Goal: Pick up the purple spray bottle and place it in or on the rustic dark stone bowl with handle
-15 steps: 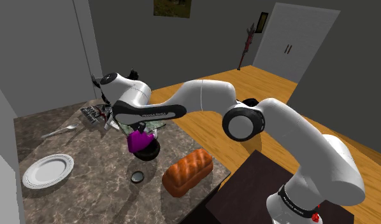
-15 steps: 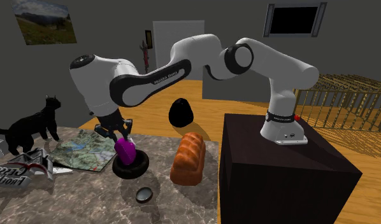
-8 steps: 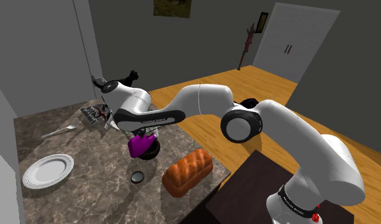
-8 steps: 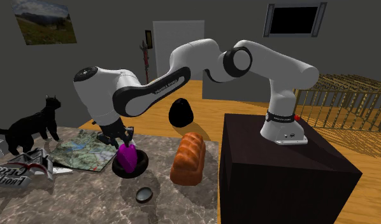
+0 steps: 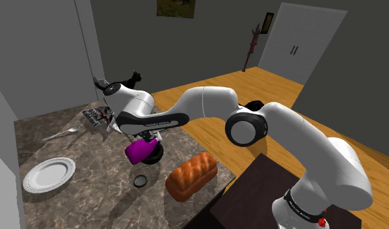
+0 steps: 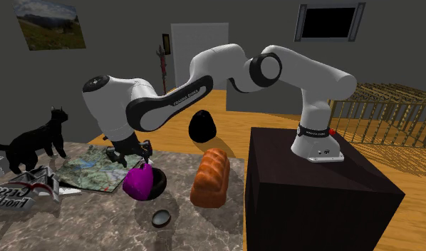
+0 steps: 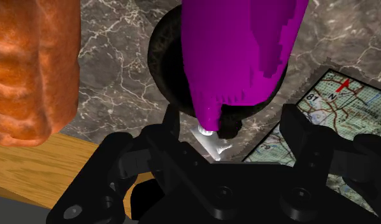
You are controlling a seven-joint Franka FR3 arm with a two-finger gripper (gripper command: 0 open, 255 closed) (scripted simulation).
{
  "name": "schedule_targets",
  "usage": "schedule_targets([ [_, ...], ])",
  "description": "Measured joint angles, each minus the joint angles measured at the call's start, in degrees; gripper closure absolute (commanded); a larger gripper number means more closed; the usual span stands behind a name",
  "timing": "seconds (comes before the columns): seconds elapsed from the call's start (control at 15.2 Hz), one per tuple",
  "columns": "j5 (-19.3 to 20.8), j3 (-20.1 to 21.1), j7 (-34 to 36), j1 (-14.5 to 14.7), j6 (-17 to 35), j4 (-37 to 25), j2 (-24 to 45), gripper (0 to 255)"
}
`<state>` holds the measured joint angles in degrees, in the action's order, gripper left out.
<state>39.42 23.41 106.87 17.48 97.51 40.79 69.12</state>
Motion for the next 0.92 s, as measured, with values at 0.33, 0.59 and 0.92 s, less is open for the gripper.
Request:
schedule_targets([
  [0.33, -0.1, 0.0, -0.4, 0.5, -1.1, -1.4, 0.2, 0],
  [0.59, -0.8, -0.5, -2.8, 3.5, -6.5, -10.7, 2.7, 0],
  [0.92, -0.7, -0.3, -2.8, 3.4, -6.8, -10.5, 2.4, 0],
])
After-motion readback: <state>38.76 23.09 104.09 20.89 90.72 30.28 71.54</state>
